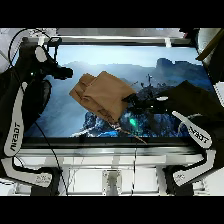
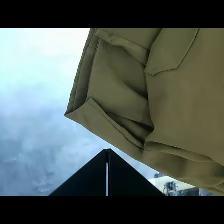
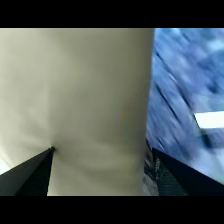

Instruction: Fold the clothes and pants, and hang the long-sleeved shirts on hangers.

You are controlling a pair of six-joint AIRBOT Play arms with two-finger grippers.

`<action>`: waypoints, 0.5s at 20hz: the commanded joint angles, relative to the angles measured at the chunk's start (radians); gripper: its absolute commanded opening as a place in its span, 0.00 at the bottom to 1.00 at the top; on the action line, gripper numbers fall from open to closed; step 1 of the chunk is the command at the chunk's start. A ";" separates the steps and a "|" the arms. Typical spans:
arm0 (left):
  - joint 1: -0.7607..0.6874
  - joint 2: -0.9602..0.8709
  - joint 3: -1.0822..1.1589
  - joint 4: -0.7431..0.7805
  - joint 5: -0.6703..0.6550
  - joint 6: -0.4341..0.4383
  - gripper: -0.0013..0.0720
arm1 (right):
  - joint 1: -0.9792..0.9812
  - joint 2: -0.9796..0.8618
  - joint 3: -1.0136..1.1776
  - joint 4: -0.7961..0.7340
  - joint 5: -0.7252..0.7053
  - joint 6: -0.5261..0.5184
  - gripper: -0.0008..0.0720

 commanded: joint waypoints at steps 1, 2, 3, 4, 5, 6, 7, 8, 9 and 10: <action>0.001 0.000 0.000 0.000 0.000 0.000 0.04 | 0.041 -0.006 -0.014 0.074 -0.076 -0.051 0.95; 0.001 0.000 0.000 0.000 0.000 0.000 0.03 | 0.059 -0.016 -0.005 0.074 -0.077 -0.052 0.95; 0.001 0.000 0.000 0.000 0.000 0.000 0.03 | 0.078 -0.029 0.008 0.078 -0.077 -0.052 0.94; 0.001 0.000 0.000 0.000 0.000 0.000 0.03 | 0.097 -0.038 0.023 0.093 -0.077 -0.073 0.94; 0.001 0.000 0.000 0.000 0.000 0.000 0.04 | 0.113 -0.047 0.039 0.117 -0.077 -0.103 0.94; 0.001 0.000 0.000 0.000 0.000 0.000 0.04 | 0.130 -0.055 0.058 0.146 -0.077 -0.127 0.94; 0.001 0.000 0.000 0.000 0.000 0.000 0.04 | 0.144 -0.063 0.079 0.155 -0.077 -0.134 0.94; 0.001 0.000 0.000 0.000 0.000 0.000 0.04 | 0.157 -0.073 0.101 0.154 -0.078 -0.134 0.94; 0.001 0.000 0.000 0.000 0.000 0.000 0.04 | 0.164 -0.083 0.122 0.154 -0.078 -0.134 0.94; 0.001 0.000 0.000 0.000 0.000 0.000 0.04 | 0.172 -0.094 0.141 0.155 -0.084 -0.129 0.94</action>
